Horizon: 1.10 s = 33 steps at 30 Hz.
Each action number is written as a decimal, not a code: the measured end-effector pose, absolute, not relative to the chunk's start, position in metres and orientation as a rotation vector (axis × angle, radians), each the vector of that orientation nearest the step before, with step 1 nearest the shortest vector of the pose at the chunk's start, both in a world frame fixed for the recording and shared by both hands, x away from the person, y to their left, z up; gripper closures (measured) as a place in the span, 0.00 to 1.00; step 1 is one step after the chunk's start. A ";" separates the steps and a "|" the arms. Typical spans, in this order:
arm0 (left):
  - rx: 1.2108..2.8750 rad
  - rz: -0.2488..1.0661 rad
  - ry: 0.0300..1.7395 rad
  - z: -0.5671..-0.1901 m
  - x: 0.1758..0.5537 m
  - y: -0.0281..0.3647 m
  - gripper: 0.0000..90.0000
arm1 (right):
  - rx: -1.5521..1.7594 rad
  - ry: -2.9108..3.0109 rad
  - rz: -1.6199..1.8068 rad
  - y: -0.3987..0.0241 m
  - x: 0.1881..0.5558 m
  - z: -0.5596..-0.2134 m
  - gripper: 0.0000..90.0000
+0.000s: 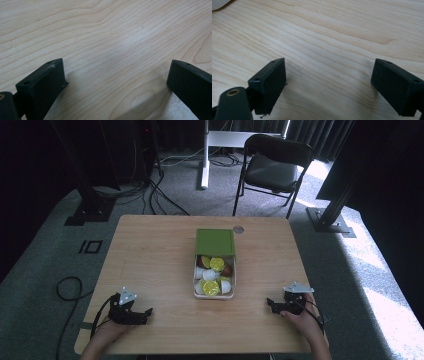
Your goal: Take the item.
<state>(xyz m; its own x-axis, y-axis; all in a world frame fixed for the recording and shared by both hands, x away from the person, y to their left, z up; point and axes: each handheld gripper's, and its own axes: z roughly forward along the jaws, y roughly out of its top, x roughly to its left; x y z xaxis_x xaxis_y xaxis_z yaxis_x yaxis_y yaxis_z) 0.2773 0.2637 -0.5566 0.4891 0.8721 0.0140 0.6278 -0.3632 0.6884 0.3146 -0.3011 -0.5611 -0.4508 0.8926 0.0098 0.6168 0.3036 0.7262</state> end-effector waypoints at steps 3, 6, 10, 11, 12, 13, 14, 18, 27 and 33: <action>2.113 0.508 1.230 -0.557 0.277 0.264 0.03 | 1.348 2.180 0.946 -0.301 0.315 -0.561 0.14; 2.115 0.508 1.229 -0.557 0.277 0.264 0.03 | 1.348 2.180 0.946 -0.301 0.315 -0.561 0.14; 2.113 0.508 1.230 -0.557 0.277 0.264 0.03 | 1.348 2.180 0.947 -0.301 0.315 -0.561 0.14; 2.113 0.508 1.230 -0.557 0.277 0.264 0.03 | 1.348 2.180 0.947 -0.301 0.315 -0.561 0.14; 2.113 0.508 1.230 -0.557 0.277 0.264 0.03 | 1.348 2.181 0.947 -0.301 0.315 -0.561 0.14; 2.114 0.508 1.229 -0.557 0.277 0.264 0.03 | 1.349 2.180 0.947 -0.301 0.315 -0.561 0.14; 2.114 0.508 1.229 -0.557 0.277 0.264 0.03 | 1.349 2.180 0.947 -0.301 0.315 -0.561 0.14; 2.114 0.508 1.230 -0.557 0.277 0.264 0.03 | 1.348 2.180 0.948 -0.301 0.315 -0.561 0.14; 2.114 0.508 1.230 -0.557 0.277 0.264 0.03 | 1.363 2.163 0.944 -0.300 0.314 -0.561 0.15; 2.114 0.509 1.230 -0.557 0.277 0.264 0.03 | 1.401 2.139 0.964 -0.297 0.312 -0.561 0.15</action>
